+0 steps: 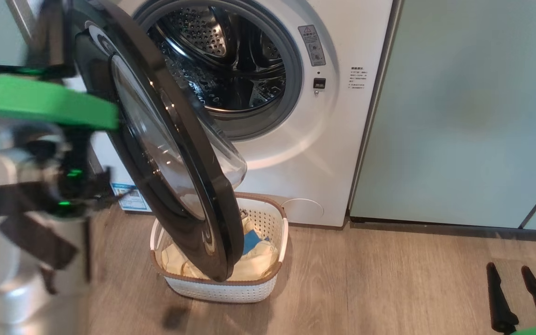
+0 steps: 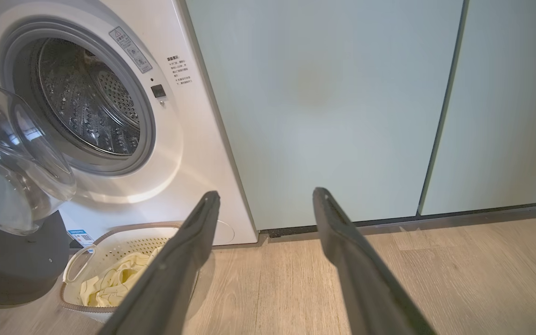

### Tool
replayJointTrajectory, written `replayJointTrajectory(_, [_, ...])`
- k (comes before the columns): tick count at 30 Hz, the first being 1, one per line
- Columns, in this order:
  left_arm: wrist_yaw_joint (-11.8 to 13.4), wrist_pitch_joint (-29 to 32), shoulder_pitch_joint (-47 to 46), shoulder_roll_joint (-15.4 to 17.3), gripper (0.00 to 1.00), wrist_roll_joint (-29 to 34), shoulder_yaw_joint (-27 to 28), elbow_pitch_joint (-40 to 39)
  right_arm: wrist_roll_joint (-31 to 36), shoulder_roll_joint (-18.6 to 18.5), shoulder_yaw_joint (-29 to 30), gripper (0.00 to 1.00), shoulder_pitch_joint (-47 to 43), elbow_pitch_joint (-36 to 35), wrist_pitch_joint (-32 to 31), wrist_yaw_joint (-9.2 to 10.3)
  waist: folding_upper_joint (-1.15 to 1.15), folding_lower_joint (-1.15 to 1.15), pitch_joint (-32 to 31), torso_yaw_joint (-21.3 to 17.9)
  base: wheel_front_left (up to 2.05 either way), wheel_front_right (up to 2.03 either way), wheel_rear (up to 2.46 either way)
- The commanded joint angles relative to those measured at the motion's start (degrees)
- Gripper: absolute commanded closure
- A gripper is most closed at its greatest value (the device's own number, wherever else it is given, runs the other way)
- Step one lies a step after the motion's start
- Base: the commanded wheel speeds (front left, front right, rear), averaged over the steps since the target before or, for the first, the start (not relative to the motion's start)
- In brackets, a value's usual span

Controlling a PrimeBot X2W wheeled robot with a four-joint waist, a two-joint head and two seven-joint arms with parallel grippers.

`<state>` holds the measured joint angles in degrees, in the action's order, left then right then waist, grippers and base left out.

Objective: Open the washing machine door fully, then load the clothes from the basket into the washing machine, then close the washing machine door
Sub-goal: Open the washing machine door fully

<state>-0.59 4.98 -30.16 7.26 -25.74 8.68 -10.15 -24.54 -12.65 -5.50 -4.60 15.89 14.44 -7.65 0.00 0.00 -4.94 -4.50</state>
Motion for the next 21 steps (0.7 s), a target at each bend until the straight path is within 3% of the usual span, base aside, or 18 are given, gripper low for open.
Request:
replayJointTrajectory(1, [-0.2, 0.8, -3.1, 1.0, 1.00, -0.6, 0.7, -2.3, 0.5, -1.3, -0.7, 0.00, 1.6, -1.6, 0.6, 0.16, 0.00, 0.00, 0.0, 0.0, 0.00, 0.00, 0.00])
replayJointTrajectory(7, [-1.1, 3.7, -3.8, -1.8, 1.00, -0.8, -7.4, -6.9, 0.3, -1.4, -1.5, 0.00, 2.2, -1.4, 0.6, 0.16, 0.00, 0.00, -0.1, -0.3, 0.00, 0.00, 0.00])
replayJointTrajectory(13, [-0.4, 4.6, -1.5, -3.7, 1.00, -1.7, -16.7, -10.8, 0.2, -1.6, -1.8, 0.00, 2.1, -1.3, 0.6, 0.16, 0.00, 0.00, -0.2, -0.5, 0.00, 0.00, 0.00])
replayJointTrajectory(21, [0.2, 4.3, 2.5, -4.2, 1.00, -1.7, -29.2, -9.5, 0.0, -1.9, -2.1, 0.00, 2.3, -1.3, 0.6, 0.16, 0.00, 0.00, 0.0, -0.9, 0.00, 0.00, 0.00])
